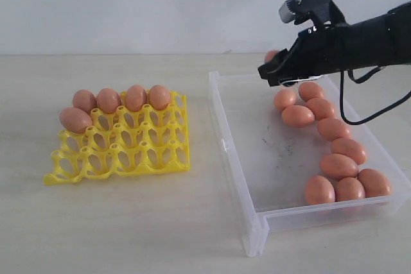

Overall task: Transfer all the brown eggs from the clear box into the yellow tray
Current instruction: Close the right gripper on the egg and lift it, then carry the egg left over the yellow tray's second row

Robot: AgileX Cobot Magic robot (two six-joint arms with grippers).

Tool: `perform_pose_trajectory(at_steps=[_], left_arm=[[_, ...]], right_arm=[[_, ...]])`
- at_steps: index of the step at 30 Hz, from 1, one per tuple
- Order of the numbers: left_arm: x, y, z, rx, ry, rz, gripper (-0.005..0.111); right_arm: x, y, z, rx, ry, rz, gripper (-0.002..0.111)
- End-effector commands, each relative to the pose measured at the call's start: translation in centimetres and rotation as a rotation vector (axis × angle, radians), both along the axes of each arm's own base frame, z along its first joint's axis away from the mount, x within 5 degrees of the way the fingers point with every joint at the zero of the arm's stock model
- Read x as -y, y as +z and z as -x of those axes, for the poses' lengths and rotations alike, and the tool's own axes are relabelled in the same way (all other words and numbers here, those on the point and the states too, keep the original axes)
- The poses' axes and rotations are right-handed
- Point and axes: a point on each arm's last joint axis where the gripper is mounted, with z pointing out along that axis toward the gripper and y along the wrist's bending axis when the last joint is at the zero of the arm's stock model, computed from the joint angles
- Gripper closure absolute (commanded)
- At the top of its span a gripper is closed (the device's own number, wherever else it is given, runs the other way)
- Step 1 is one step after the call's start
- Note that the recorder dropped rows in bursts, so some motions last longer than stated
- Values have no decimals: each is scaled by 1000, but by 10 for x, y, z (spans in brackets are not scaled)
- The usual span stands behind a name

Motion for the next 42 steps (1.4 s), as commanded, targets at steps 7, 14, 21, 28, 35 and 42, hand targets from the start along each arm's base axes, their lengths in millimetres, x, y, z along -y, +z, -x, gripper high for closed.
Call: perform_pose_trajectory(at_steps=[7, 14, 21, 28, 35, 42], left_arm=[[0, 1, 0, 5, -4, -6, 103], [0, 1, 0, 5, -4, -6, 103], [0, 1, 0, 5, -4, -6, 103], [0, 1, 0, 5, -4, -6, 103], [0, 1, 0, 5, -4, -6, 103], [0, 1, 0, 5, -4, -6, 103]], right_arm=[[-17, 27, 19, 128, 200, -183, 109], [24, 21, 2, 138, -281, 233, 109], [80, 59, 11, 238, -739, 636, 109], [81, 60, 26, 194, -752, 557, 109], [14, 76, 47, 132, -279, -120, 109], [-19, 75, 81, -152, 119, -315, 109]])
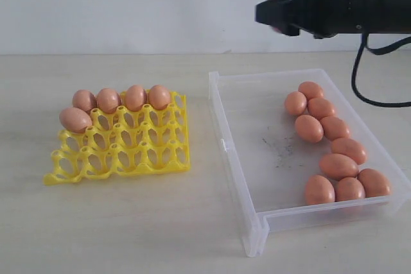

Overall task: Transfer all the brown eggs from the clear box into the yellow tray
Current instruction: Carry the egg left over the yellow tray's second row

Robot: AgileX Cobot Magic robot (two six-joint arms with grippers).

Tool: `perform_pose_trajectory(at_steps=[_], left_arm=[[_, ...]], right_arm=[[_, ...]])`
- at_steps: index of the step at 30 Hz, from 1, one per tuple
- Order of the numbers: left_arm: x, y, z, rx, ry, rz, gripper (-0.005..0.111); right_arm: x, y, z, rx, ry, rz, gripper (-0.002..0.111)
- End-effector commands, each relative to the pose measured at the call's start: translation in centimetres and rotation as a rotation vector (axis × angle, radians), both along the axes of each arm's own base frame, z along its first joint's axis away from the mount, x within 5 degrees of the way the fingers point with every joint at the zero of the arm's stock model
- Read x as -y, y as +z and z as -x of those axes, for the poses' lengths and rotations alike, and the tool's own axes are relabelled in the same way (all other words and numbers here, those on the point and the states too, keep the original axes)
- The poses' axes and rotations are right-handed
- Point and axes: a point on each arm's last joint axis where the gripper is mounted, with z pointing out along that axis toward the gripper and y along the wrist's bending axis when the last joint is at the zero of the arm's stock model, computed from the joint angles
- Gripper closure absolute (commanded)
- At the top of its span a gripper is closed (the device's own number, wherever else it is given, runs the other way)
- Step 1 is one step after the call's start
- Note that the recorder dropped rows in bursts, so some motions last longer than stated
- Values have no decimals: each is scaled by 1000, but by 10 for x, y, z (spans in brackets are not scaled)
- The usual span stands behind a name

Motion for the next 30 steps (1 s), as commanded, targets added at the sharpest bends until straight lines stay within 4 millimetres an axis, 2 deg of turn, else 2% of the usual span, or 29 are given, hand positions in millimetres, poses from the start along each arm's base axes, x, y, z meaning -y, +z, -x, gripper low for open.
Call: perform_pose_trajectory(at_steps=[1, 4, 7, 10, 12, 14, 15, 18, 20, 23, 24, 26, 30], left_arm=[[0, 1, 0, 5, -4, -6, 103], [0, 1, 0, 5, -4, -6, 103], [0, 1, 0, 5, -4, -6, 103], [0, 1, 0, 5, -4, -6, 103], [0, 1, 0, 5, -4, -6, 103], [0, 1, 0, 5, -4, -6, 103], [0, 1, 0, 5, -4, -6, 103], [0, 1, 0, 5, -4, -6, 103], [0, 1, 0, 5, -4, -6, 103], [0, 1, 0, 5, -4, -6, 103], [0, 1, 0, 5, -4, -6, 103], [0, 1, 0, 5, -4, -6, 103], [0, 1, 0, 5, -4, -6, 103]], right_arm=[[-5, -12, 21, -147, 196, 91, 109], [13, -28, 12, -178, -5, 257, 109], [36, -36, -1, -73, -318, 320, 109], [53, -39, -2, 83, -642, 394, 109], [57, -34, 2, 212, -799, 360, 109], [54, -29, 7, 338, -845, 223, 109], [51, -27, 7, 370, -833, 145, 109], [30, -19, 9, 416, -622, -67, 109], [4, -12, 17, 510, -323, -83, 109], [-30, -12, 44, 690, 189, 2, 109], [-35, -11, 49, 689, 264, -27, 109], [-39, -13, 48, 642, 299, -109, 109], [-45, -25, 30, 578, 269, -226, 109]])
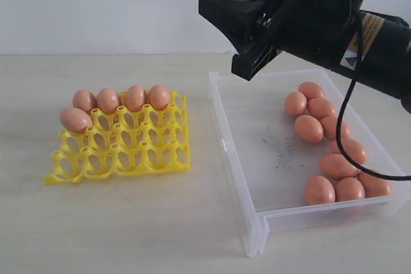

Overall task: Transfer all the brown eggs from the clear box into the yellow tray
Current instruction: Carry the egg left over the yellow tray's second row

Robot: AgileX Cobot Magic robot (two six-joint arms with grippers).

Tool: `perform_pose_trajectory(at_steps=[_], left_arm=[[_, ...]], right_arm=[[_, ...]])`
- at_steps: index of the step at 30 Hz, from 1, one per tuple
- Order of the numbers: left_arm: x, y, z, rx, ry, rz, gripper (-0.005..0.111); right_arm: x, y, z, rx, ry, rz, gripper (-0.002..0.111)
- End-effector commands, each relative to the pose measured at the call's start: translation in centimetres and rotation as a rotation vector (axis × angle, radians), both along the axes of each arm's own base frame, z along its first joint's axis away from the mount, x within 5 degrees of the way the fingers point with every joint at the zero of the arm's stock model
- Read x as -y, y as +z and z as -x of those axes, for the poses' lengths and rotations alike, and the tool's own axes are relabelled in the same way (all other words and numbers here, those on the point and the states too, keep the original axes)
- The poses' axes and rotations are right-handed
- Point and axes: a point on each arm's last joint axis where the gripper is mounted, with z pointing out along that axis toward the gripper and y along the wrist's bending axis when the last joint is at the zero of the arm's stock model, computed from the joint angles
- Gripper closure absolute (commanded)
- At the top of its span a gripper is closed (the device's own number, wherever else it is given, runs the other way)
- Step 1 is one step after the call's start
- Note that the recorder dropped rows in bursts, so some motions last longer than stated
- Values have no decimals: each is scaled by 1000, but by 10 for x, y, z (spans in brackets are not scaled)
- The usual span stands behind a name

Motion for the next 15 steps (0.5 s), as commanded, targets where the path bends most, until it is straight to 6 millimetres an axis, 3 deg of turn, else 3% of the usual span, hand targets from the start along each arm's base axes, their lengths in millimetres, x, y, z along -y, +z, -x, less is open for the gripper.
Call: perform_pose_trajectory(at_steps=[1, 6, 15], left_arm=[[0, 1, 0, 5, -4, -6, 103], [0, 1, 0, 5, -4, -6, 103], [0, 1, 0, 5, -4, -6, 103]], right_arm=[[-11, -15, -19, -79, 91, -90, 109], [-51, -51, -45, -154, 219, -33, 109], [-147, -98, -72, -255, 435, -9, 109]])
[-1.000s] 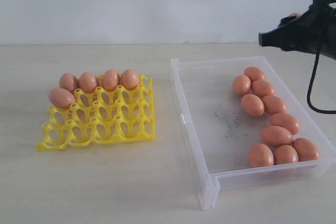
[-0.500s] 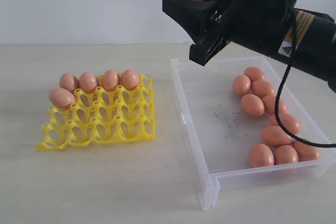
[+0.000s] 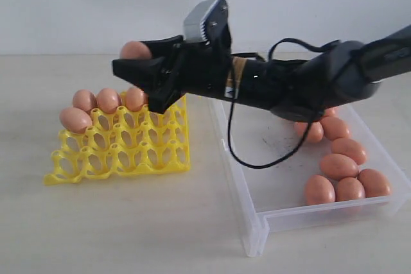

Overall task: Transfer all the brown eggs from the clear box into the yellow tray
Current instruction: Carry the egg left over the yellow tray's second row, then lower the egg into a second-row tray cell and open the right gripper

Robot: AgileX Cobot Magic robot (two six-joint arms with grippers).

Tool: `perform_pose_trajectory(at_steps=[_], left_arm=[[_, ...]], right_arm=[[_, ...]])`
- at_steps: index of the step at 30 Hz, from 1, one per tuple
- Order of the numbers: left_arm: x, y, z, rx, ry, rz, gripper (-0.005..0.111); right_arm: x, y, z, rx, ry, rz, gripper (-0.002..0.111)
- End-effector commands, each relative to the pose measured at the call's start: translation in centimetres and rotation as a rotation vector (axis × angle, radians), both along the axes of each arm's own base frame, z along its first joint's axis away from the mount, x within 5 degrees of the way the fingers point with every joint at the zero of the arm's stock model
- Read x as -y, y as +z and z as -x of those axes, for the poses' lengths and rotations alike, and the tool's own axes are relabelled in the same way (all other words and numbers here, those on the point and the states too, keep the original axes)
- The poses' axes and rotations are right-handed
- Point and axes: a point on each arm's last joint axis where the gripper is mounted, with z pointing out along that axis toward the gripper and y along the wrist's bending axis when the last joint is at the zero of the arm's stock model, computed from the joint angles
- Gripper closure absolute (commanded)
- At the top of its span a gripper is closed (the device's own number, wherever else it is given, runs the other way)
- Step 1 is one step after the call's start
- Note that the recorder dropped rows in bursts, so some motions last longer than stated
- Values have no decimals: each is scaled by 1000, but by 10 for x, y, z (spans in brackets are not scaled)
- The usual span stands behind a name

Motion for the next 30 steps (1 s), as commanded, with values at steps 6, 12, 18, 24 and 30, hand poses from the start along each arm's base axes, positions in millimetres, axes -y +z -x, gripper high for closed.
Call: perform_pose_trajectory(at_steps=[6, 12, 18, 24, 30], left_arm=[[0, 1, 0, 5, -4, -6, 103], [0, 1, 0, 5, -4, -6, 103], [0, 1, 0, 5, -4, -6, 103], [0, 1, 0, 5, -4, -6, 103], [0, 1, 0, 5, -4, -6, 103]], right_arm=[[-76, -41, -25, -96, 126, 8, 109], [-88, -70, -48, -224, 71, 36, 109], [-93, -94, -62, -253, -3, 100, 109], [-93, -97, -63, -268, -28, 129, 109], [-92, -99, -63, -317, -21, 136, 109]])
